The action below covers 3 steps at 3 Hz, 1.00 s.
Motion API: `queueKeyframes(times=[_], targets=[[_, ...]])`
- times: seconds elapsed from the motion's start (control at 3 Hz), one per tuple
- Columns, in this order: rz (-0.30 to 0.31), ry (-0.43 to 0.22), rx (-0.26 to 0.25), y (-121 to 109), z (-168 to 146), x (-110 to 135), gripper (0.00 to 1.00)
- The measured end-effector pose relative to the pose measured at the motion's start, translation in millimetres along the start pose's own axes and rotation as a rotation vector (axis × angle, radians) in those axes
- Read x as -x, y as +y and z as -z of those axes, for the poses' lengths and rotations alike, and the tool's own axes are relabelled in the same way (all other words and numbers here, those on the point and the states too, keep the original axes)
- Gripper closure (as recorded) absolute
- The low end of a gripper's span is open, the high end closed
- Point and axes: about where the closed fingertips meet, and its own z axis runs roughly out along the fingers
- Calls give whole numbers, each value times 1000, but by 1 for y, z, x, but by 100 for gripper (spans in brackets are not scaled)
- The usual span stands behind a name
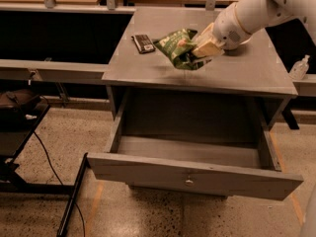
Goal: Place green jalapeno chip bag into top drawer
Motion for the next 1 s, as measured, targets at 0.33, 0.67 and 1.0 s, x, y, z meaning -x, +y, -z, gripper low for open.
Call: queueKeyframes(times=[0.33,0.67,1.0], targets=[[67,-17,177,63,-6,-6,100],[126,-14,289,116,-7,-13,100],[193,30,353,151,-16,-29,83]])
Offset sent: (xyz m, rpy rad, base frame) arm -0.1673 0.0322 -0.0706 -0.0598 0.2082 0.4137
